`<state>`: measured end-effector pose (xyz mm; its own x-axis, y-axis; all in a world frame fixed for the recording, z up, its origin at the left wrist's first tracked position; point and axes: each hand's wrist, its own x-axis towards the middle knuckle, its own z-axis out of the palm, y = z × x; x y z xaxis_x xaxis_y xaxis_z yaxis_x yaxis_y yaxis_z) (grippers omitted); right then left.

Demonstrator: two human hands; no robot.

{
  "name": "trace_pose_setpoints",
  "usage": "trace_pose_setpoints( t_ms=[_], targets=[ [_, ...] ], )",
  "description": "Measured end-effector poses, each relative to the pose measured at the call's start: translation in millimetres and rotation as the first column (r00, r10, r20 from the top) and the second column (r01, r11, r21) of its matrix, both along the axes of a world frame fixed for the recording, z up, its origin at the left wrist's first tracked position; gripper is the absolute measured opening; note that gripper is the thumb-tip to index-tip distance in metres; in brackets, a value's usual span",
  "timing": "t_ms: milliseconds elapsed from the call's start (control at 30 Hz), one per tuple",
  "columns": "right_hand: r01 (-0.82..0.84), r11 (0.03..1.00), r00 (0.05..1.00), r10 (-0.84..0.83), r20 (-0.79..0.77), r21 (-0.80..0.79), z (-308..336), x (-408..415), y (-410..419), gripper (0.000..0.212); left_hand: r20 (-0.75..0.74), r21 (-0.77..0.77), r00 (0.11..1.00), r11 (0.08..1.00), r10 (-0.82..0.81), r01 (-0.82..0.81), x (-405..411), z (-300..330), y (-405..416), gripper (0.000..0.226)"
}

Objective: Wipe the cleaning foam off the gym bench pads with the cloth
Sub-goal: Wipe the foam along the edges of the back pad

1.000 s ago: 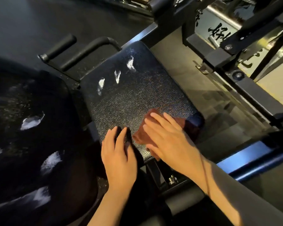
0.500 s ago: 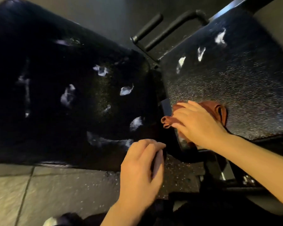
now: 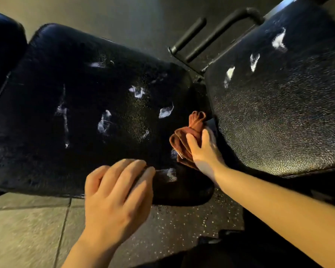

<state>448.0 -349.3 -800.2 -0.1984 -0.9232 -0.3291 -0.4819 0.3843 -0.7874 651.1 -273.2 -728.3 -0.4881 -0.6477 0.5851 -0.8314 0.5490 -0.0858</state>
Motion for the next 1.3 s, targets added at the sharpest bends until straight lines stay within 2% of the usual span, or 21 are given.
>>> trace_pose_setpoints(
  t_ms=[100, 267, 367, 433, 467, 533, 633, 767, 833, 900, 1033, 1167, 1300],
  targets=[
    [0.096, 0.995, 0.995, -0.096, 0.010, 0.012, -14, -4, -5, 0.061, 0.036, -0.095, 0.995, 0.992, 0.092, -0.089, 9, 5, -14, 0.015],
    [0.354, 0.909, 0.930, -0.366, 0.014, 0.219, -26, -13, -68, 0.060, 0.123, -0.148, 0.990, 0.988, 0.071, -0.053, 12, -7, -23, 0.019],
    [0.411, 0.892, 0.870, -0.446, 0.211, 0.189, -23, -11, -104, 0.056, 0.122, -0.152, 0.989, 0.986, 0.081, -0.062, 11, -13, -24, 0.025],
    [0.354, 0.916, 0.798, -0.401, 0.450, 0.188, -22, -12, -109, 0.037, 0.137, -0.146, 0.987, 0.988, 0.079, -0.058, 12, -14, -26, 0.028],
    [0.333, 0.922, 0.765, -0.386, 0.515, 0.196, -22, -12, -106, 0.029, 0.144, -0.141, 0.987, 0.989, 0.075, -0.054, 13, -14, -26, 0.028],
    [0.336, 0.923, 0.793, -0.384, 0.472, 0.187, -23, -12, -91, 0.030, 0.158, -0.114, 0.986, 0.993, 0.049, -0.032, 14, -13, -25, 0.028],
    [0.347, 0.923, 0.909, -0.375, 0.181, 0.166, -21, -11, -63, 0.054, 0.156, -0.068, 0.987, 0.997, 0.032, -0.022, 13, -8, -24, 0.026],
    [0.273, 0.930, 0.958, -0.285, 0.016, 0.246, -18, -9, -7, 0.095, 0.019, 0.090, 0.997, 0.993, -0.075, 0.073, 18, 6, -19, 0.031],
    [0.230, 0.892, 0.973, -0.223, -0.062, 0.389, -25, -8, 13, 0.082, 0.012, 0.092, 0.995, 0.991, -0.096, 0.094, 34, 23, -18, 0.031],
    [0.247, 0.862, 0.969, -0.217, -0.119, 0.442, -30, -9, 14, 0.074, 0.050, 0.020, 0.998, 0.999, -0.034, 0.033, 56, 36, -21, 0.027],
    [0.306, 0.911, 0.951, -0.303, -0.056, 0.278, -29, -3, -30, 0.087, 0.130, -0.086, 0.991, 0.996, 0.035, -0.024, 77, 37, -36, 0.024],
    [0.454, 0.875, 0.890, -0.453, -0.051, 0.165, -23, -3, -99, 0.062, 0.174, -0.185, 0.984, 0.983, 0.047, -0.014, 74, 25, -40, 0.025],
    [0.392, 0.899, 0.903, -0.417, 0.108, 0.194, -19, -10, -129, 0.047, 0.187, -0.169, 0.979, 0.984, 0.080, -0.049, 73, 27, -41, 0.027]
  ],
)
